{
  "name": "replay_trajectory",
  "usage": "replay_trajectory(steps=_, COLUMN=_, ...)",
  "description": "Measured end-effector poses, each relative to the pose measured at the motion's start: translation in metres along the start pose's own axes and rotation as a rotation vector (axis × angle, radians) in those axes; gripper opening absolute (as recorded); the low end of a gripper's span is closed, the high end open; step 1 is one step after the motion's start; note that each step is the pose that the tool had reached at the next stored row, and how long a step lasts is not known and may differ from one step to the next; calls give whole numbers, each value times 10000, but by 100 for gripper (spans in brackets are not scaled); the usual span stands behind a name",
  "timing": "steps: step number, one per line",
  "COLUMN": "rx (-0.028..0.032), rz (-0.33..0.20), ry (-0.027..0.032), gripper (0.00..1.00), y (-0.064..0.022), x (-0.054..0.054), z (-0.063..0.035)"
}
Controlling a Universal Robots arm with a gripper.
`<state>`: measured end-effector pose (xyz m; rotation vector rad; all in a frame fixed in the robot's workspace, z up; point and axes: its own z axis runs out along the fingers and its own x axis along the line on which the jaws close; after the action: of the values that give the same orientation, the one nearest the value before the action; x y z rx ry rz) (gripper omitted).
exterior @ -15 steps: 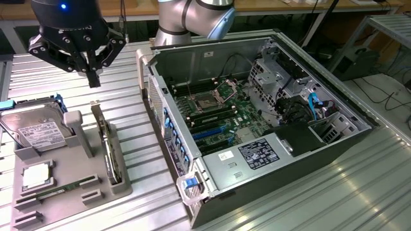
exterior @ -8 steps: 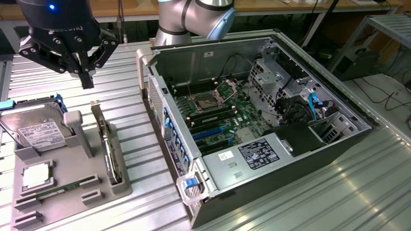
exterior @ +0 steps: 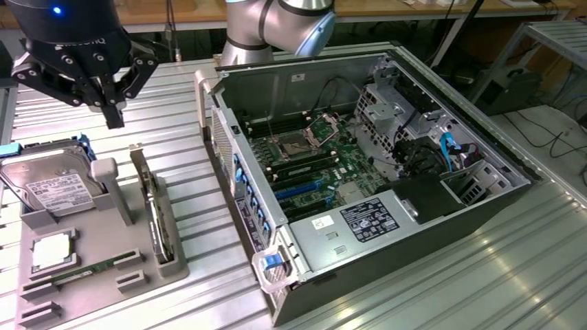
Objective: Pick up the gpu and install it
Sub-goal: 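Reach for the gpu, then pick up the gpu and move the gpu toward the slot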
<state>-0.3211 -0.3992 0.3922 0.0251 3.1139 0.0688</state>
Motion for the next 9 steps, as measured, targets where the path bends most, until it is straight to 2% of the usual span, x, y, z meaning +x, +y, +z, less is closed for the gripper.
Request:
replay_trajectory(steps=4, rx=0, rz=0, ry=1, gripper=11, y=-1, x=52, z=-1)
replay_trajectory(steps=9, rx=-1, rz=0, ry=0, gripper=11, y=-1, x=57, z=-1)
